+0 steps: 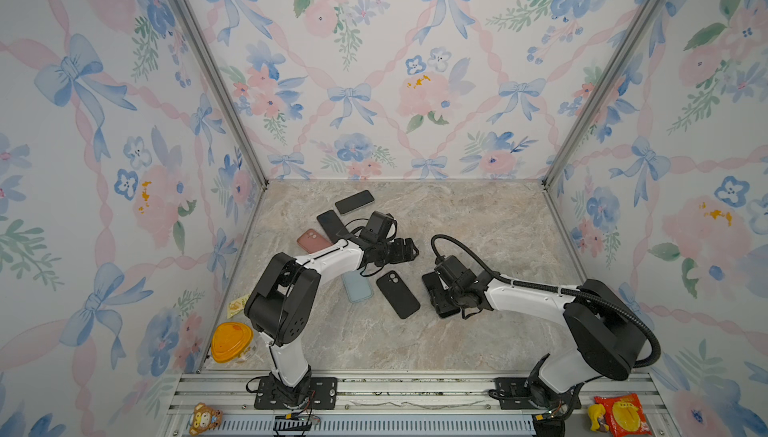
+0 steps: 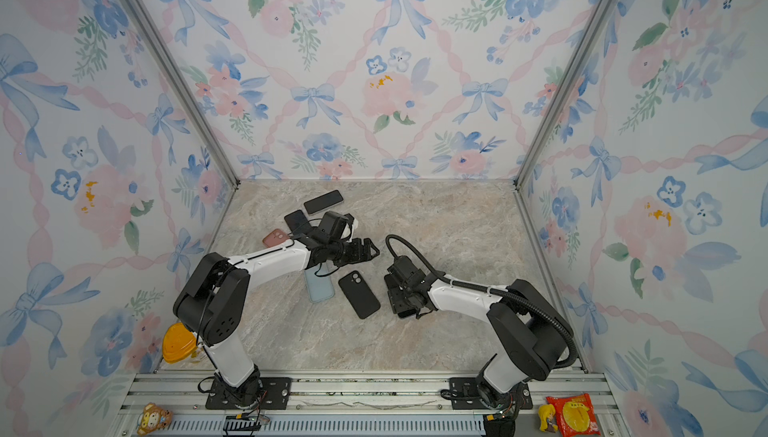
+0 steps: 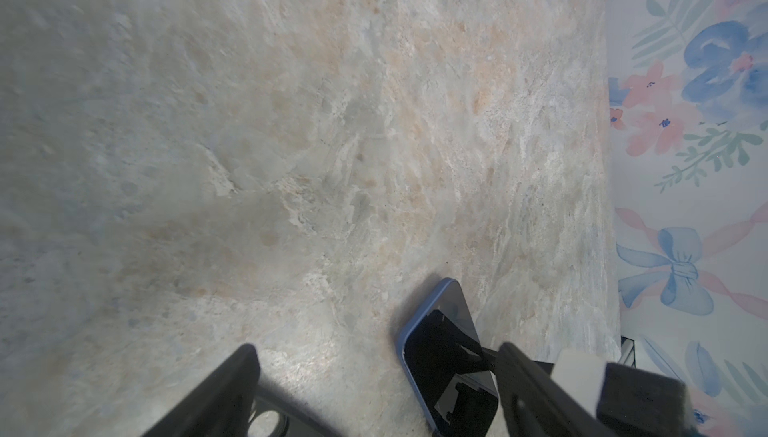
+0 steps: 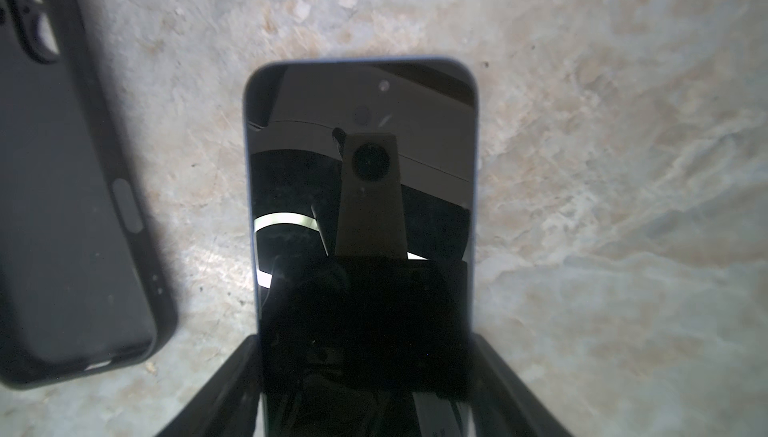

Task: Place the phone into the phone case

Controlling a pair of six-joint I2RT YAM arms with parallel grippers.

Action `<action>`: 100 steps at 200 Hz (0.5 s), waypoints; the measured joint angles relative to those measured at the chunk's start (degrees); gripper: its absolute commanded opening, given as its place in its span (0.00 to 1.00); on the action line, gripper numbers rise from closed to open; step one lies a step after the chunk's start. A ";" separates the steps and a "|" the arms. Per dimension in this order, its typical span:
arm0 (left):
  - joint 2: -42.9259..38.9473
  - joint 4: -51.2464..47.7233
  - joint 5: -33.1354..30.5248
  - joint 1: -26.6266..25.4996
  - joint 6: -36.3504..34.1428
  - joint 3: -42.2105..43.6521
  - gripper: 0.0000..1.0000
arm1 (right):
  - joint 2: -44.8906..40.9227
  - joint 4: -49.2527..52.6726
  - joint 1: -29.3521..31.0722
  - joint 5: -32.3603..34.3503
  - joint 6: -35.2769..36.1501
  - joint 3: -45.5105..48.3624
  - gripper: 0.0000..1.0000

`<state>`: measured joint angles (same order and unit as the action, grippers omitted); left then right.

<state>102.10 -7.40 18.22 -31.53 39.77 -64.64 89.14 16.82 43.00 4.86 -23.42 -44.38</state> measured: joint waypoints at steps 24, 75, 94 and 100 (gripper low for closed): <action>2.16 0.02 2.25 0.00 1.11 -1.84 0.76 | -2.08 -3.91 -1.84 -2.38 -1.09 2.82 0.66; 8.31 0.00 8.13 -1.14 1.33 -5.66 0.56 | -4.09 -10.10 -4.15 -5.33 -1.95 6.40 0.65; 10.05 0.07 10.29 -1.86 1.46 -5.84 0.51 | -4.09 -11.72 -4.42 -5.77 -1.95 6.93 0.65; 10.47 0.07 10.86 -1.99 1.64 -5.84 0.50 | -4.09 -12.07 -4.48 -5.79 -1.95 7.04 0.65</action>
<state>112.57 -7.33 29.08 -33.52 41.41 -70.48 85.06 4.75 38.52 -0.93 -25.36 -37.34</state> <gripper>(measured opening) 0.518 0.714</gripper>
